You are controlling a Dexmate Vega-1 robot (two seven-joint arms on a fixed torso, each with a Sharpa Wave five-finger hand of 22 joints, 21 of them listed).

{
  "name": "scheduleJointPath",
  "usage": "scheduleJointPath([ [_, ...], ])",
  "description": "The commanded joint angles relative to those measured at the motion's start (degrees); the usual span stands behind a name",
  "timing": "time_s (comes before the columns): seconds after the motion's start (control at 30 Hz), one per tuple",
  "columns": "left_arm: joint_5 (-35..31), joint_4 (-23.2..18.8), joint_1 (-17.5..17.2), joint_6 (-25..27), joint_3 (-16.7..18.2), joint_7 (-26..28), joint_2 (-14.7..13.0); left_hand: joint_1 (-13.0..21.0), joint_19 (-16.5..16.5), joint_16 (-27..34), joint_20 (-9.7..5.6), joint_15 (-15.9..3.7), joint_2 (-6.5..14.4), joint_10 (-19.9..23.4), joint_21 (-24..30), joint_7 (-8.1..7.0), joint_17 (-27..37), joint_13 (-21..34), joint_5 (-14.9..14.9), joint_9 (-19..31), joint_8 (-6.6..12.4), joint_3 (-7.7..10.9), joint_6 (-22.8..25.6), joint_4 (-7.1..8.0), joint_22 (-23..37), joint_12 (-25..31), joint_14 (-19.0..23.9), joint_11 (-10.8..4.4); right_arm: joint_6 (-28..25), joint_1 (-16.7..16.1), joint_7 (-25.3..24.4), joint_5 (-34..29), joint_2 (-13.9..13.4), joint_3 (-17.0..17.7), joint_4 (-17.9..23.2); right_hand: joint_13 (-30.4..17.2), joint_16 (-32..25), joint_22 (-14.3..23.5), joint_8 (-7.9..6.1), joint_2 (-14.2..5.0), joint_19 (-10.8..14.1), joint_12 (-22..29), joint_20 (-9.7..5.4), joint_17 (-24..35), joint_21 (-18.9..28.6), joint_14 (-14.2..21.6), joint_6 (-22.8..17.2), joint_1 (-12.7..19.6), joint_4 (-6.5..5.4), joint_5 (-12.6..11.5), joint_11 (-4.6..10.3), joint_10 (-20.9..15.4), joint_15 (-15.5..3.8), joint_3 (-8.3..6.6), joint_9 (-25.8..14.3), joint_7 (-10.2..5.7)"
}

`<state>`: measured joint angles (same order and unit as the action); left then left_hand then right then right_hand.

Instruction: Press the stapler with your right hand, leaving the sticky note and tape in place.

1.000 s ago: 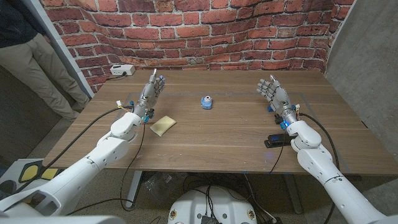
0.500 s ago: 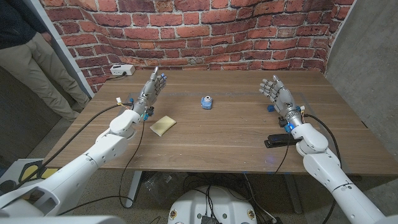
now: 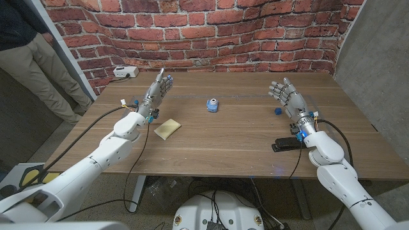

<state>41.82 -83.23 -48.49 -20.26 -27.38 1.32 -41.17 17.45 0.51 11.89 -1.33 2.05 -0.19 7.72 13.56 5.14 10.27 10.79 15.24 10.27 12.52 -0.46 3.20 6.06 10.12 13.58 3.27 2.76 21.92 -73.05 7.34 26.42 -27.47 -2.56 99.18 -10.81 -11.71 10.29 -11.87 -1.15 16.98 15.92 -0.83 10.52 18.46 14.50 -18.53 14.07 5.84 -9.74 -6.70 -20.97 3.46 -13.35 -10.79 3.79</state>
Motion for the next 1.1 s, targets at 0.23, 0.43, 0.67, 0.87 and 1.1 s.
scheduleJointPath([
  [0.23,-1.16,0.97,1.62,0.34,-0.89,-0.21,0.83,0.9,0.63,0.11,-0.15,0.24,0.08,0.79,0.26,0.38,0.22,0.11,-0.29,0.29,0.35,0.03,0.74,-0.27,0.15,0.13,0.83,0.03,0.68,-6.8,0.14,-0.42,-1.36,2.98,6.01,-0.09,-0.54,0.05,-0.45,0.54,1.7,0.52,-0.03,0.26,0.45,1.46,-0.89,-1.11,-0.24,-0.49,0.33,-1.45,-0.04,0.55,-0.32,-0.08],
  [0.43,-1.85,0.55,2.0,0.75,-0.97,0.62,0.95,1.01,0.64,0.0,-0.05,0.22,0.13,1.0,0.13,0.77,0.23,0.11,-0.36,0.29,0.37,-0.04,1.16,-0.31,0.14,0.09,0.91,0.13,0.2,-9.63,0.09,-0.51,-2.01,4.7,8.29,-0.11,-0.56,0.05,-0.41,0.63,2.29,0.64,-0.03,0.28,0.52,1.86,-0.97,-1.52,-0.41,-0.53,0.29,-1.97,-0.24,0.76,-0.34,-0.09],
  [0.67,-1.98,-0.39,2.0,1.7,-1.07,1.34,1.12,1.1,0.79,-0.05,-0.03,0.1,0.18,1.23,0.07,0.84,0.23,0.11,-0.44,0.29,0.36,-0.11,1.47,-0.34,0.13,0.06,1.11,-0.08,2.1,-13.05,0.14,-1.08,-1.42,6.6,9.88,-0.12,-0.85,0.07,-0.42,0.81,3.97,0.75,-0.49,0.29,0.82,3.49,-1.38,-2.24,-0.68,-0.64,0.52,-2.82,-0.77,1.17,-0.36,-0.26],
  [0.87,-2.64,-1.8,1.65,2.69,-1.24,2.12,0.73,1.19,0.85,-0.09,-0.01,0.09,0.27,1.45,-0.01,0.86,0.24,0.11,-0.49,0.29,0.3,-0.14,1.61,-0.36,0.13,0.04,1.26,-0.04,3.46,-15.39,0.09,-1.38,-0.57,7.9,10.64,-0.13,-0.74,0.07,-0.6,0.92,4.49,0.96,-0.48,0.24,0.81,3.9,-2.07,-2.4,-0.69,-0.72,0.53,-3.69,-0.92,1.32,-0.38,-0.2],
  [1.1,-3.05,-2.67,1.14,2.73,-1.01,3.1,0.97,1.31,0.97,-0.15,0.07,0.13,0.38,1.49,-0.06,0.79,0.24,0.11,-0.55,0.29,0.27,-0.16,1.81,-0.39,0.13,-0.05,1.39,-0.17,5.6,-18.79,-1.05,-3.2,0.96,9.81,12.47,-0.13,-0.76,0.08,-1.0,1.02,5.49,1.12,-0.7,0.18,0.88,4.92,-3.51,-2.45,-0.62,-0.83,0.82,-4.61,-1.58,1.45,-0.39,-0.28],
])
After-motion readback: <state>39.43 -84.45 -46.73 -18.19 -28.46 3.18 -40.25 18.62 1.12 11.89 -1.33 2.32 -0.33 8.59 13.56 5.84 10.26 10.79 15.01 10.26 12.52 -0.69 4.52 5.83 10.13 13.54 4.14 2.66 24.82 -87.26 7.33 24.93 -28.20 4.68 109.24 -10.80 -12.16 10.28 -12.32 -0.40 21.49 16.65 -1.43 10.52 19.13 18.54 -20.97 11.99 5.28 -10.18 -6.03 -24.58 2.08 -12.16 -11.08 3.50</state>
